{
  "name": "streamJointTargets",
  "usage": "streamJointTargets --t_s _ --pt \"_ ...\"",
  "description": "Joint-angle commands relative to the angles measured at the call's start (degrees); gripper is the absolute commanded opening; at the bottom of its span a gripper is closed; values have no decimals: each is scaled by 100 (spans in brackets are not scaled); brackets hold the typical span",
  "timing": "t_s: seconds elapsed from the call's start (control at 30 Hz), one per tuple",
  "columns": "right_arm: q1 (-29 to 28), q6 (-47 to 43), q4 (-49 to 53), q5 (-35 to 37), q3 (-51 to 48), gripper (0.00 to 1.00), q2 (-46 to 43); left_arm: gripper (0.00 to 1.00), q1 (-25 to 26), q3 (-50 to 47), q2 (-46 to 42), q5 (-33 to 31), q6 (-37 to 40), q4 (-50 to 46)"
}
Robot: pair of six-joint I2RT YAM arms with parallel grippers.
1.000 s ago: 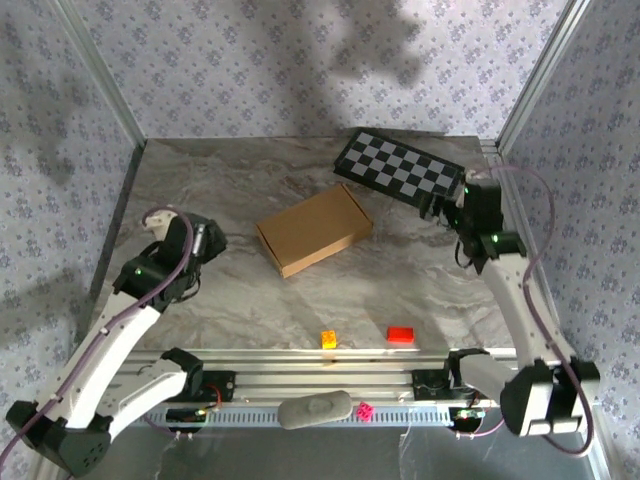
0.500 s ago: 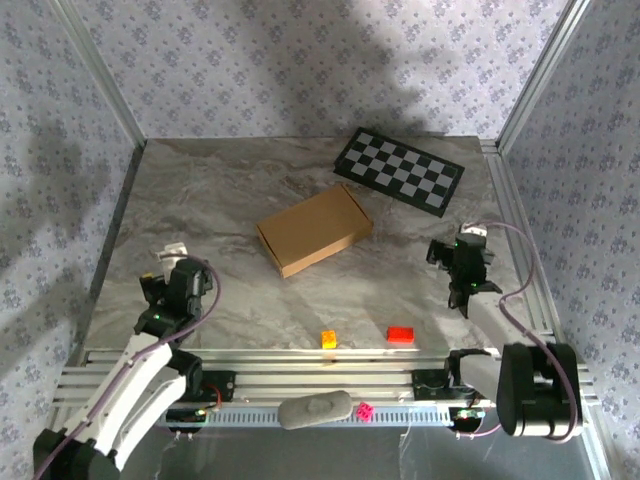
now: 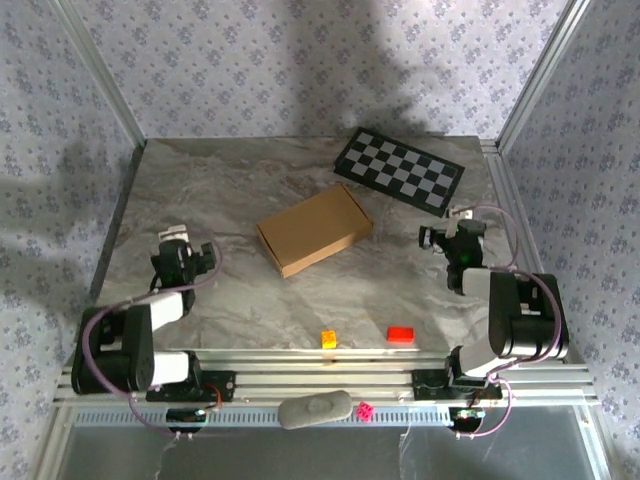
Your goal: Fold the paper box
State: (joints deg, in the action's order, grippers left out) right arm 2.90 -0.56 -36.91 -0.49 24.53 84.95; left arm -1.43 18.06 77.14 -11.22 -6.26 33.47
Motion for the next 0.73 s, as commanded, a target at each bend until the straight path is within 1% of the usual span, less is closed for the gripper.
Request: streamJointTargets --t_s 0.0,0.03,0.07,0.1,0.13,0.17,0.2,0.23,0.27,0.33,0.37,0.4,0.43,0.47,0.53,0.57,0.7 --pt "-122 -206 -1092 61 -423 100 27 99 64 -55 812 678 396 2153" --pt "-190 -279 -1623 66 -607 100 171 100 66 -235 1261 708 453 3181" --pt "-258 -377 -1616 76 -640 100 114 100 67 -217 1226 698 448 3057" --pt "-330 -424 -1435 205 -576 100 93 100 64 -23 906 705 416 2120" --pt "-367 -412 -1417 397 -487 99 174 100 50 147 976 709 413 1946" --pt "-359 -302 -1131 573 -329 100 199 100 32 210 1230 695 410 2284" --pt "-239 -208 -927 445 -231 100 210 100 -19 416 1114 619 290 1625" --pt "-136 -135 -847 284 -177 100 216 100 -59 546 1009 693 244 1210" --pt "-118 -125 -814 232 -176 99 207 100 -54 384 1188 683 270 1866" --pt "-123 -129 -834 234 -180 100 209 100 -51 514 1019 686 257 1290" --pt "-118 -129 -844 234 -179 100 206 100 -58 424 1120 679 265 1653" --pt "-131 -129 -842 254 -190 100 213 100 -59 428 1110 682 257 1633" --pt "-128 -131 -847 243 -194 100 207 100 -57 484 1034 692 257 1389" --pt "-124 -132 -851 249 -192 100 214 100 -53 448 1088 675 262 1559" --pt "-119 -123 -826 228 -174 100 222 100 -59 474 1053 690 252 1440" --pt "-82 -109 -791 170 -155 100 215 100 -58 458 1082 679 257 1538" --pt "-123 -137 -876 258 -197 100 209 100 -59 470 1058 682 257 1468"
